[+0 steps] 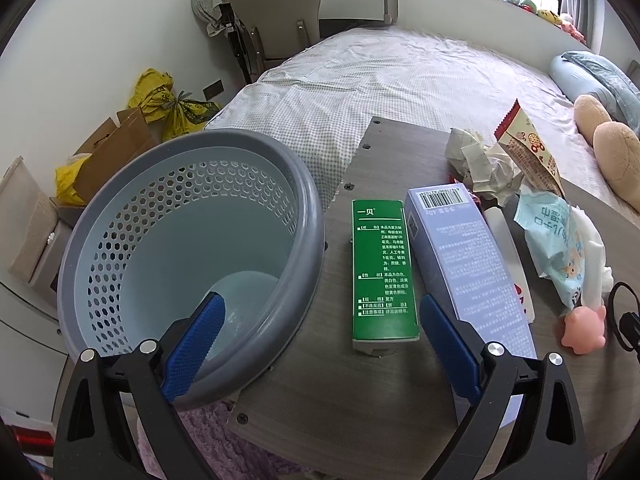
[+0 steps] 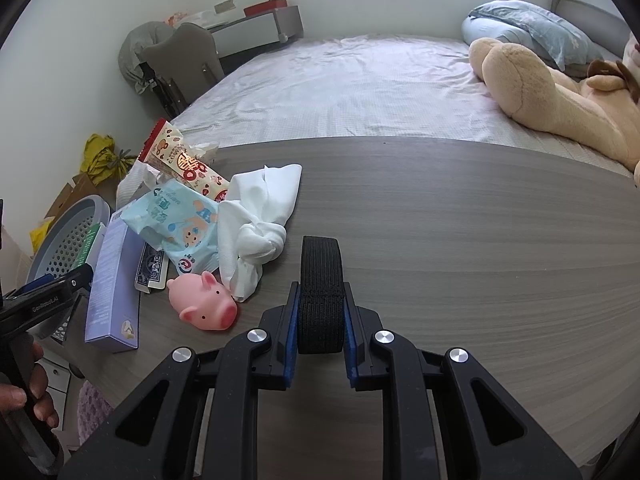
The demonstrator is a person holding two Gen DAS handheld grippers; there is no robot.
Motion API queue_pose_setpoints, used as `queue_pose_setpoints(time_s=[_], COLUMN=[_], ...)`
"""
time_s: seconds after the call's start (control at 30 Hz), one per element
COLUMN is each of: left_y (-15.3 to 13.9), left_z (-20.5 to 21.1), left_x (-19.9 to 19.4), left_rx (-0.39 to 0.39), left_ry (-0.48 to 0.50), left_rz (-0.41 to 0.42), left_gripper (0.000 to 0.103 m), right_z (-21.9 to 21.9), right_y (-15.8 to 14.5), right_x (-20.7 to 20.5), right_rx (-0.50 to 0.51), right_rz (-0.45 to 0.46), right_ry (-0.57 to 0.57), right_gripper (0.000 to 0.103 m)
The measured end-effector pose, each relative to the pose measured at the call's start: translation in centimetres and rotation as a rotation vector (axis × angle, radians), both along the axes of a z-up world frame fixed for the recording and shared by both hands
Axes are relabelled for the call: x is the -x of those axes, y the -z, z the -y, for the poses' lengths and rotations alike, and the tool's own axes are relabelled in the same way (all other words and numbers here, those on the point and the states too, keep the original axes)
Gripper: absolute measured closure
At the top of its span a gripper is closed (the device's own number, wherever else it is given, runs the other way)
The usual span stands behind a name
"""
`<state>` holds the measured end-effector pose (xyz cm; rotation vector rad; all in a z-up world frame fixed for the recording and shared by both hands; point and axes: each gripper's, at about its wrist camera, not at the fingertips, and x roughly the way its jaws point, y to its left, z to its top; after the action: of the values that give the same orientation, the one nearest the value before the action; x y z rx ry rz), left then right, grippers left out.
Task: Collect trash
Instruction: 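Lift the black band with the right gripper while the left gripper grasps the green box, then carry the green box and black band over the grey basket with both grippers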
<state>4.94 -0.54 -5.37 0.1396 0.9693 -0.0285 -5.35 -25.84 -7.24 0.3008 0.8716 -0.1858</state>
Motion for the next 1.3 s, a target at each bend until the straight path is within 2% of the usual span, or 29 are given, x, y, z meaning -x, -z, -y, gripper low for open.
queue_pose_setpoints(time_s=[0.2, 0.33, 0.5, 0.63, 0.9, 0.97, 1.13, 1.3], left_y=[0.0, 0.3, 0.2, 0.0, 1.1, 1.5, 1.4, 0.7], left_z=[0.7, 1.0, 1.1, 1.3, 2.3, 2.2, 1.7, 1.7], left_x=[-0.2, -0.5, -0.6, -0.5, -0.2, -0.4, -0.7, -0.4], left_rx=[-0.011, -0.019, -0.028, -0.025, -0.012, -0.004, 0.043, 0.054], left_ry=[0.032, 0.045, 0.042, 0.051, 0.087, 0.082, 0.078, 0.079], left_rz=[0.015, 0.003, 0.013, 0.012, -0.031, -0.043, -0.055, -0.038], left_gripper=[0.011, 0.025, 0.033, 0.051, 0.066, 0.073, 0.074, 0.074], right_z=[0.3, 0.3, 0.3, 0.4, 0.5, 0.5, 0.7, 0.7], right_y=[0.1, 0.2, 0.1, 0.2, 0.3, 0.3, 0.3, -0.1], right_x=[0.0, 0.0, 0.0, -0.1, 0.0, 0.0, 0.1, 0.3], right_rx=[-0.005, -0.006, -0.006, -0.006, -0.006, -0.008, -0.014, -0.014], right_rz=[-0.002, -0.002, -0.003, -0.003, -0.001, -0.002, -0.002, 0.005], right_ry=[0.002, 0.002, 0.002, 0.001, 0.003, 0.004, 0.007, 0.008], right_gripper=[0.084, 0.084, 0.084, 0.084, 0.084, 0.084, 0.084, 0.084])
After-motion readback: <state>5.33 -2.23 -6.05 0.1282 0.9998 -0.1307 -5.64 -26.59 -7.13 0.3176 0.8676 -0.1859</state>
